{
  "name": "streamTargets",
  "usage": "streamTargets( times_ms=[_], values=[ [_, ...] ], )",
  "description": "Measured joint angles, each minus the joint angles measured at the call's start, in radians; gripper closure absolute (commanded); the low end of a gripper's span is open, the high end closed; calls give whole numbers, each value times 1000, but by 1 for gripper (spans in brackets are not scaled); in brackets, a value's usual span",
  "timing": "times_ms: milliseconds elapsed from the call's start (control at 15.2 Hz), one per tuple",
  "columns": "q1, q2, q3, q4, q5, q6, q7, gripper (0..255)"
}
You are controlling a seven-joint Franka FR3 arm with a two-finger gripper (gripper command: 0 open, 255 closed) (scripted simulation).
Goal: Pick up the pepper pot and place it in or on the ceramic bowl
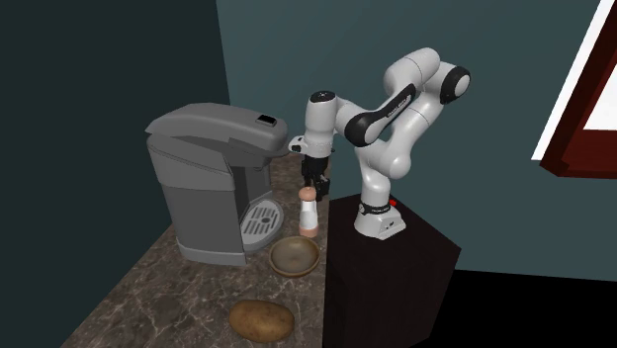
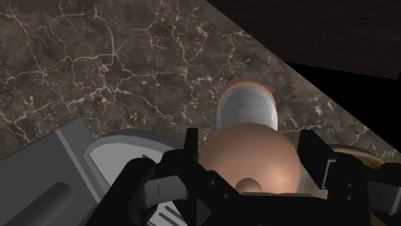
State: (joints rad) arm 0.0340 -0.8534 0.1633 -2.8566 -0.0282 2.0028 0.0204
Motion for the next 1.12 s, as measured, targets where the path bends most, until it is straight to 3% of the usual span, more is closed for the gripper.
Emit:
streamTargets(
  times_ms=[462, 1122],
  values=[
    [0, -1, 0, 6, 0, -7, -1, 255],
    [-3, -34, -13, 112, -5, -146, -18, 255]
  ],
)
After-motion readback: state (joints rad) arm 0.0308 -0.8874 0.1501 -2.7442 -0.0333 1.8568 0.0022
